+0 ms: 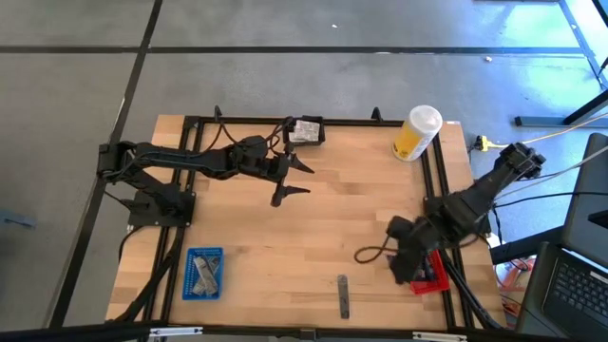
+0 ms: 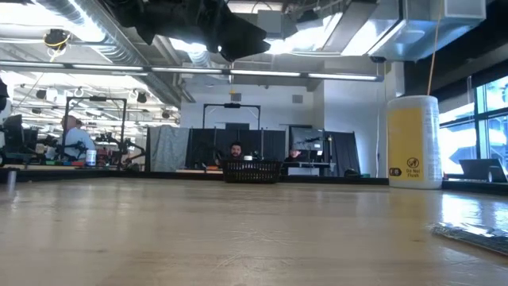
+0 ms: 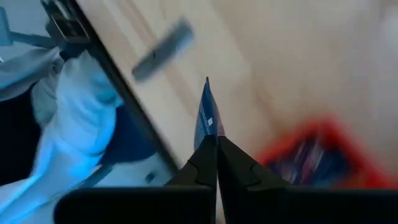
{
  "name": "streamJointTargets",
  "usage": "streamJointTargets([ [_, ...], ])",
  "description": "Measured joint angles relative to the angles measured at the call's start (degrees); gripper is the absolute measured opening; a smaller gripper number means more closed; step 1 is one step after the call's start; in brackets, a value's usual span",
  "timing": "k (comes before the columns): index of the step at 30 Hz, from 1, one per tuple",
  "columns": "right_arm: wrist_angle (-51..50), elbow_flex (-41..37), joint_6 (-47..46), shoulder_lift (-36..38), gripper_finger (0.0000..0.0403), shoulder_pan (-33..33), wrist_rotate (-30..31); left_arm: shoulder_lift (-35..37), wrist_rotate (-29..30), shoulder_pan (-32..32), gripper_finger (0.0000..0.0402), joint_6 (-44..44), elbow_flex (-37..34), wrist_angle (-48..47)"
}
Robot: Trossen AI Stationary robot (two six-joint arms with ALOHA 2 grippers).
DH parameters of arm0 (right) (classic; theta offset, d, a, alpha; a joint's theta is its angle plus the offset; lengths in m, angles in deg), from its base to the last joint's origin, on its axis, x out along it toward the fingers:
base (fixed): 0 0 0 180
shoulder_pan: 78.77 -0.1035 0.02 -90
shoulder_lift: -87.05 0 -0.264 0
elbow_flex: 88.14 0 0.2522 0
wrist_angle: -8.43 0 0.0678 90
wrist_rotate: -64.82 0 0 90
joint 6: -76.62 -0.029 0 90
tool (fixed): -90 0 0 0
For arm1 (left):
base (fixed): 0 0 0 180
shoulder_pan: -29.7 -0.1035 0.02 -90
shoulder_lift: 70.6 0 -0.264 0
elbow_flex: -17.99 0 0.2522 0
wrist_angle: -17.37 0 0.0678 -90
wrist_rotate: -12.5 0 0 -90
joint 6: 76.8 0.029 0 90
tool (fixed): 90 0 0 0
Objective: Pick & Place Travel size toiletries
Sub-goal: Put the blue shave butter into the red bin
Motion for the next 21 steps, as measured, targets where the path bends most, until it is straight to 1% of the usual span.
streamJointTargets([
  [3, -1.9, 0.0, -10.7, 0.0, 0.0, -4.2, -3.5, 0.0, 0.0, 0.0, 0.0259, 0.0, 0.0, 0.0],
  [5, -3.1, 0.0, -15.7, 0.0, 0.0, -6.0, -4.2, 0.0, 0.0, 0.0, 0.0258, 0.0, 0.0, 0.0],
  [10, -8.5, 0.0, -24.7, 0.2, 0.0, -9.2, -5.3, 0.0, 0.0, 0.0, 0.026, 0.0, 0.0, 0.0],
  [13, -12.1, 0.0, -30.7, 0.5, 0.0, -10.9, -7.4, 0.0, 0.0, 0.0, 0.0259, 0.0, 0.0, 0.0],
  [21, -13.6, 0.0, -41.8, 1.6, 0.0, -13.5, -8.4, 0.0, 0.0, 0.0, 0.026, 0.1, 0.0, 0.0],
])
